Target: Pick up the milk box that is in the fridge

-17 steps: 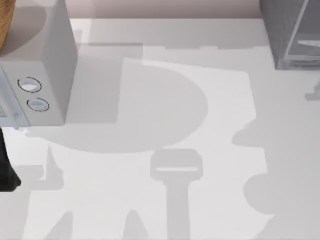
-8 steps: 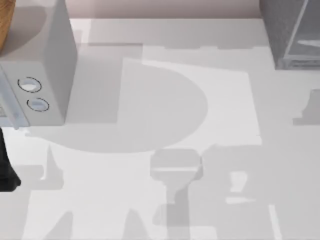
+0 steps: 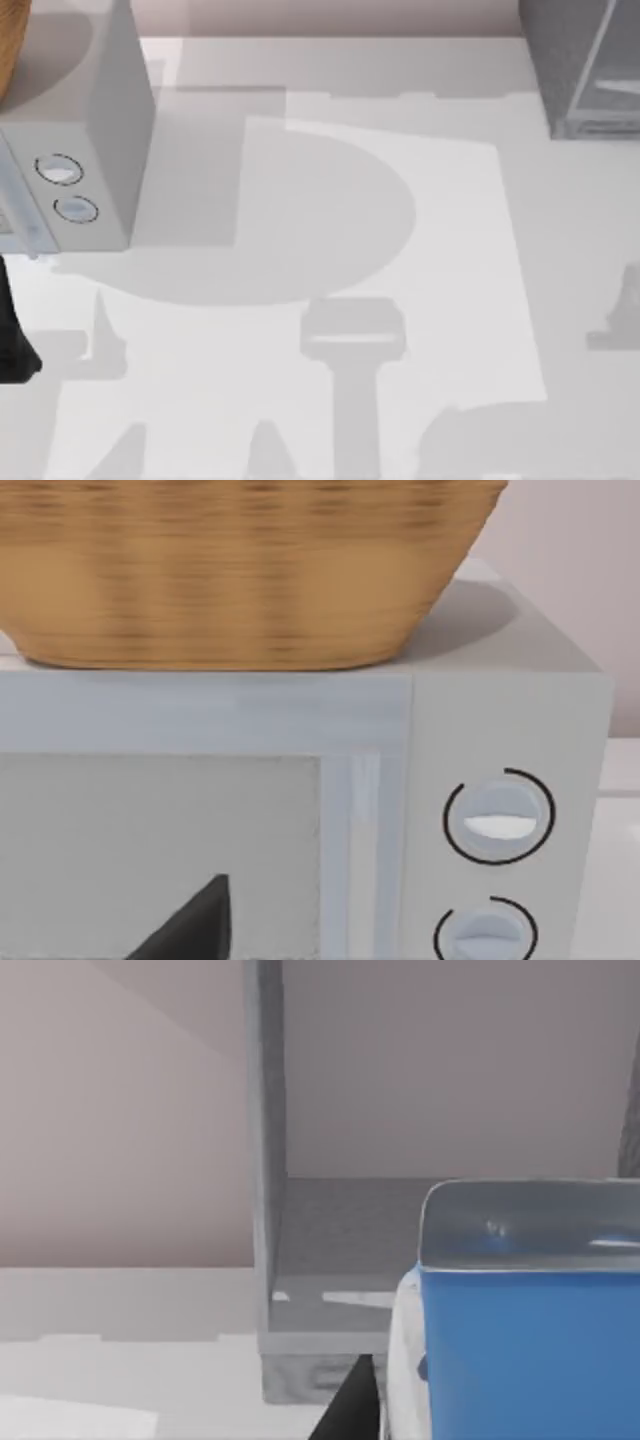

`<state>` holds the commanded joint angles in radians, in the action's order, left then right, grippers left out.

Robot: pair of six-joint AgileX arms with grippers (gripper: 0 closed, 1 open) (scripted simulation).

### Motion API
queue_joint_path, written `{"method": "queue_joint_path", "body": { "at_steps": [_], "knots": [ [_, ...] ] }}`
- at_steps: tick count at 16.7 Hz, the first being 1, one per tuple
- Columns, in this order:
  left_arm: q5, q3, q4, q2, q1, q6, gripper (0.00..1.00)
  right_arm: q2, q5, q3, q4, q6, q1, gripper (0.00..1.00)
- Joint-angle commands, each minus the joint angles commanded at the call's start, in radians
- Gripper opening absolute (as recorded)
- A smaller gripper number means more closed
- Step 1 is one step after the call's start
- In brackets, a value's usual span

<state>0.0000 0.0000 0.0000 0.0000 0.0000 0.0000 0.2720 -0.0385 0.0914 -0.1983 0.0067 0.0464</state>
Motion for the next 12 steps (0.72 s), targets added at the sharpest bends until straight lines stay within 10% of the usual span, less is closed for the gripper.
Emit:
{"method": "queue_joint_path", "body": {
  "at_steps": [12],
  "knots": [
    [0.0, 0.0, 0.0, 0.0, 0.0, 0.0, 1.0, -0.268, 0.037, -0.089, 0.197, -0.005, -0.043, 0.0]
  ]
}}
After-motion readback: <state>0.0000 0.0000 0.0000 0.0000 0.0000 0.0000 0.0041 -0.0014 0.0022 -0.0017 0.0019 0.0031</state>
